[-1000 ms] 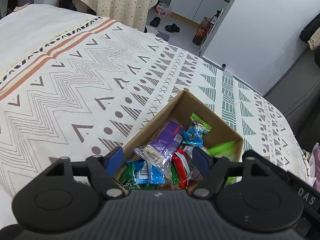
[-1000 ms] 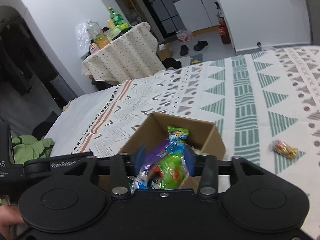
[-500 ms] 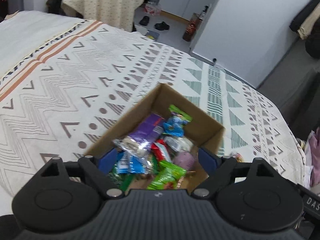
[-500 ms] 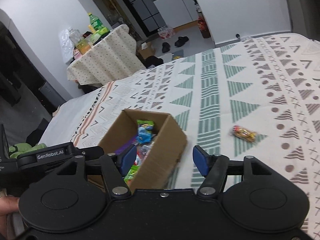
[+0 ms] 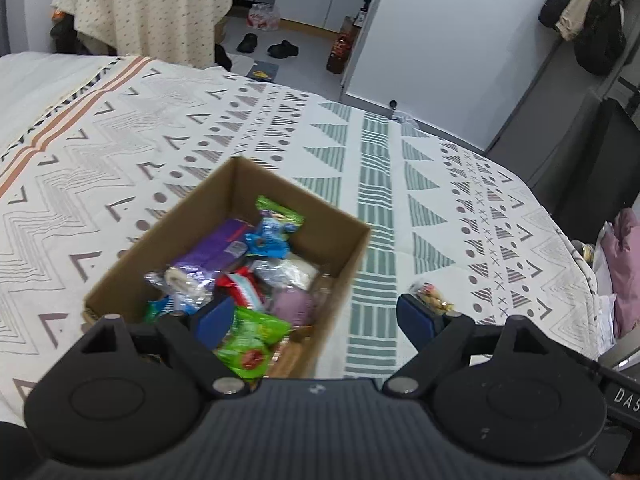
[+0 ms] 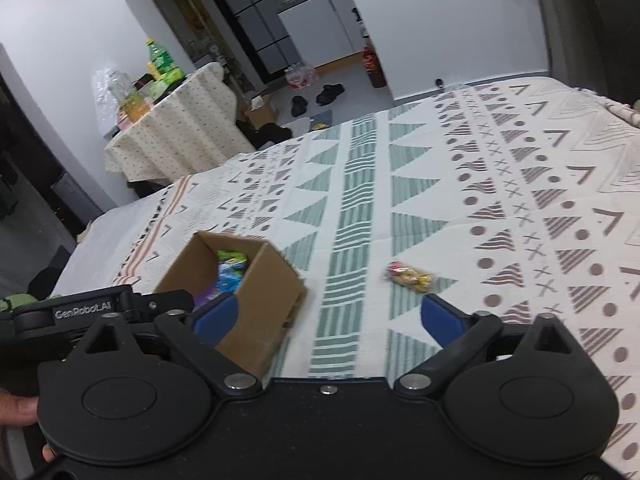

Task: Organize snacks
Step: 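Move the left gripper to the peanut snack packet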

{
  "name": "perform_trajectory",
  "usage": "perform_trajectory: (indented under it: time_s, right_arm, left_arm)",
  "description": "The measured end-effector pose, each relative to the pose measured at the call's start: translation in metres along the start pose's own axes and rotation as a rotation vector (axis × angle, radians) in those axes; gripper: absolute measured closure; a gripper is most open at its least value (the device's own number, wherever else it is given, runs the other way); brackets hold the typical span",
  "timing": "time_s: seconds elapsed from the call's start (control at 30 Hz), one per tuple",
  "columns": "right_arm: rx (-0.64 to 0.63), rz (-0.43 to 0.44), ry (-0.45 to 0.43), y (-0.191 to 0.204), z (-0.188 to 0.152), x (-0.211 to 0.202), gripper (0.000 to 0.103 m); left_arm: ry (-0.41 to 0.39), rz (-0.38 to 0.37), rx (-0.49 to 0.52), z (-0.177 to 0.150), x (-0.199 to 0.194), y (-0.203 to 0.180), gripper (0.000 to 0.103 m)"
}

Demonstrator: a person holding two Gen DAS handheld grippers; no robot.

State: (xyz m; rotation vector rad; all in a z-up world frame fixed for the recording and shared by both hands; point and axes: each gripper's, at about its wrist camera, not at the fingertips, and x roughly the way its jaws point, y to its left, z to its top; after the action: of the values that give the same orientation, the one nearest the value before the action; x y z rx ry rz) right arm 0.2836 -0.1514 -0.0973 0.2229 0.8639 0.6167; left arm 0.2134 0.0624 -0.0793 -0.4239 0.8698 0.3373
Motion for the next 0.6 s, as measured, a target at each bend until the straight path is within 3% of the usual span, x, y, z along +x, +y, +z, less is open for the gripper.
perform_trajectory:
  time_s: [0.27, 0.6]
  right_arm:
    - [0.068, -0.011, -0.007, -0.031, 0.003, -0.008, 0.0]
    - [0.14, -0.006, -0.013, -0.066, 0.009, -0.012, 0.0]
  left_arm:
    - [0.012, 0.032, 0.04, -0.011, 0.011, -0.034, 0.01]
    - [0.047, 0.002, 0.091, -0.02, 0.034, -0.073, 0.01]
